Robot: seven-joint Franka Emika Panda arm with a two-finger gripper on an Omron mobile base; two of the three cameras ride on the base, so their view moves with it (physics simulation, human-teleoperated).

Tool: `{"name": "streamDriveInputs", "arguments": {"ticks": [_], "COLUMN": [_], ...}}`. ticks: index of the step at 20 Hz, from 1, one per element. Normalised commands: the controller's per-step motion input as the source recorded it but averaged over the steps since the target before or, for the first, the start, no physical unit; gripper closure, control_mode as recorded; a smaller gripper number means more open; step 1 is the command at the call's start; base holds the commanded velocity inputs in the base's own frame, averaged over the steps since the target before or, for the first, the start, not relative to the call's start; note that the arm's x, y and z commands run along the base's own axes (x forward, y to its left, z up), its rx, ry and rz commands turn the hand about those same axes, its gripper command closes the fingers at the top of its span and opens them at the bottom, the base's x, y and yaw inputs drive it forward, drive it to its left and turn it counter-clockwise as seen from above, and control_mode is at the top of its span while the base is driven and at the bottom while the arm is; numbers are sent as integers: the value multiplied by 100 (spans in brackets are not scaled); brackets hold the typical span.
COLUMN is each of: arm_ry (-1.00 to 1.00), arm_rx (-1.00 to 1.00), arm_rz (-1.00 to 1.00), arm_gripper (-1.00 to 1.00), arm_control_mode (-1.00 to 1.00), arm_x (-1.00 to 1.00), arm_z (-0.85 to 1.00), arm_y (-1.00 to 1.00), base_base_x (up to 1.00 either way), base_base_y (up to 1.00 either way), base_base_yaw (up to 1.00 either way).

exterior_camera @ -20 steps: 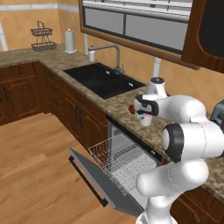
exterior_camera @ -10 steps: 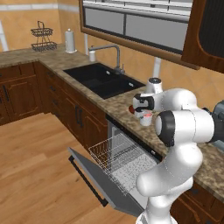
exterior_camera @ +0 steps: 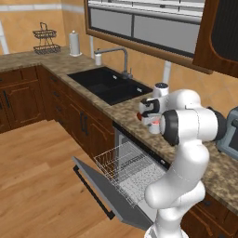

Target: Pick up the cup and bowl from the counter, place them in the dishwasher, and close the dishwasher door.

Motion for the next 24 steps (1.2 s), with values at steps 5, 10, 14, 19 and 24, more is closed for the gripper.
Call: {"name": "streamDriveInputs", "arguments": {"ticks": [5, 10, 14, 19, 24], "arm_ry": [0, 2, 4, 8, 9], "arm_rx": [0, 0, 0, -1, -1], "arm_rz": [0, 0, 0, 0, 0], "arm_gripper": [-100, -100, -100, -100, 100], "arm_control_mode": [-100, -100, -100, -100, -100], "arm_x": [29, 27, 26, 14, 7], "arm_z": [-12, -17, -22, -27, -28], "arm_y": [0, 0, 0, 0, 0], "base_base_x": [0, 0, 0, 0, 0], "base_base_y": [0, 0, 0, 0, 0], "base_base_yaw": [0, 0, 0, 0, 0]}}
